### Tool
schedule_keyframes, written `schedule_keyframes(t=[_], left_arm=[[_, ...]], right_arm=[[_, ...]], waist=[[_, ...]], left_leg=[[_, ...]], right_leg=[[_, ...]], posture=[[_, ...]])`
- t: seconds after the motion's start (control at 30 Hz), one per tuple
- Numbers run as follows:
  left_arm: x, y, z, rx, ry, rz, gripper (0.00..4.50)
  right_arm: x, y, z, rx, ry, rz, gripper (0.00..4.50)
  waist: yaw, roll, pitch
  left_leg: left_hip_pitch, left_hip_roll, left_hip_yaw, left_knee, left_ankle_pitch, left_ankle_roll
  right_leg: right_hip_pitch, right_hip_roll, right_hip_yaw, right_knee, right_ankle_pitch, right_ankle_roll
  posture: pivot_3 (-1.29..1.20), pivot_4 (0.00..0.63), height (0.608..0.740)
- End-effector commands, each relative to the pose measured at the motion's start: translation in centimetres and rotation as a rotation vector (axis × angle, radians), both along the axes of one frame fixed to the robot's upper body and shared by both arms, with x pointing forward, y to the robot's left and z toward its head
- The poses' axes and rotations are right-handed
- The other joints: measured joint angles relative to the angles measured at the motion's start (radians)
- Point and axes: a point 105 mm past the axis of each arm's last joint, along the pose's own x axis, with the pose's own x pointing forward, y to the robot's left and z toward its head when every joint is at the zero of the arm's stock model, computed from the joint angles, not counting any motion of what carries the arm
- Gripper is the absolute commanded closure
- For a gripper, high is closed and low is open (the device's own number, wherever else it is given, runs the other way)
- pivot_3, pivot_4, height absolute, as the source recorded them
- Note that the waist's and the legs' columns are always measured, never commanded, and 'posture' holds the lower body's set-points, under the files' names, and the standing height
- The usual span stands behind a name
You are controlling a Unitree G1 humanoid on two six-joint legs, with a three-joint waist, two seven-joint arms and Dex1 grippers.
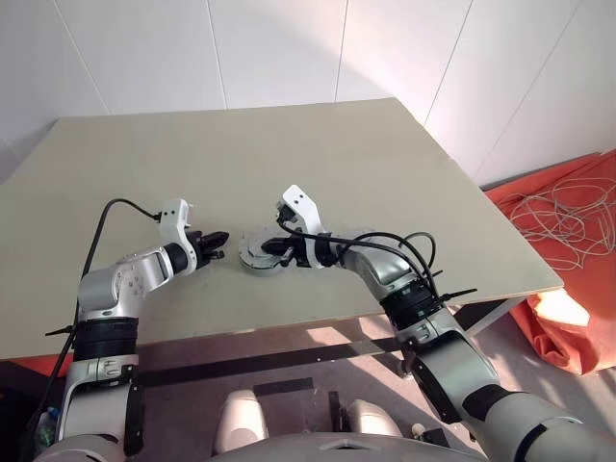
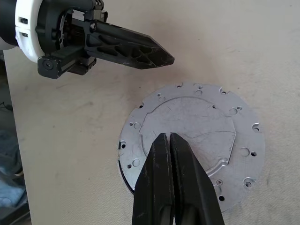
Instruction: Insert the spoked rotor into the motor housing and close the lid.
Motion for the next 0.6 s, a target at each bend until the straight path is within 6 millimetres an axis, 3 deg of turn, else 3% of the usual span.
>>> schedule_keyframes(t=[0.03, 0.17, 0.23, 0.43, 0.53, 0.6], left_arm=[[0.4, 0.3, 1.7, 0.006, -0.062, 0.002, 4.50], [0.5, 0.3, 1.7, 0.005, -0.062, 0.001, 4.50], [0.6, 0.2, 1.7, 0.004, -0.063, 0.000, 4.50], [0.8, 0.1, 1.7, 0.002, -0.066, -0.002, 4.50], [0.9, 0.1, 1.7, 0.002, -0.066, -0.004, 4.50], [0.9, 0.0, 1.7, 0.004, -0.066, -0.005, 4.50]], right_arm=[[0.1, -0.5, -0.8, -0.034, -0.002, -0.011, 4.46], [0.2, -1.2, -0.9, -0.042, -0.003, -0.024, 4.46], [0.3, -1.3, -0.1, 0.006, 0.007, -0.030, 4.46], [1.0, -1.5, 3.6, 0.140, -0.049, -0.052, 4.46], [1.3, -1.3, 6.0, 0.225, -0.140, -0.051, 4.46], [1.7, -1.4, 6.6, 0.217, -0.210, -0.058, 4.46]], waist=[[0.000, 0.000, 0.000], [0.000, 0.000, 0.000], [0.001, 0.000, 0.000], [0.001, 0.000, 0.000], [0.000, 0.000, 0.000], [0.000, 0.000, 0.000]], left_leg=[[0.000, 0.000, 0.000, 0.000, 0.000, 0.000], [0.000, 0.000, 0.000, 0.000, 0.000, 0.000], [0.000, 0.000, 0.000, 0.000, 0.000, 0.000], [0.000, 0.000, 0.000, 0.000, 0.000, 0.000], [0.000, 0.000, 0.000, -0.001, 0.000, 0.000], [0.000, 0.000, 0.000, -0.002, 0.000, 0.000]], right_leg=[[0.000, 0.000, 0.000, 0.000, 0.000, 0.000], [0.000, 0.000, 0.000, 0.000, -0.001, 0.001], [0.000, 0.000, 0.000, 0.000, -0.001, 0.002], [0.000, 0.000, 0.000, 0.000, -0.002, 0.003], [0.000, 0.000, 0.000, -0.001, -0.001, 0.001], [-0.001, 0.000, 0.000, -0.002, 0.000, 0.000]], posture=[[0.00, 0.000, 0.740], [0.00, 0.000, 0.740], [0.00, 0.000, 0.740], [0.00, 0.000, 0.740], [0.00, 0.000, 0.740], [0.00, 0.000, 0.740]])
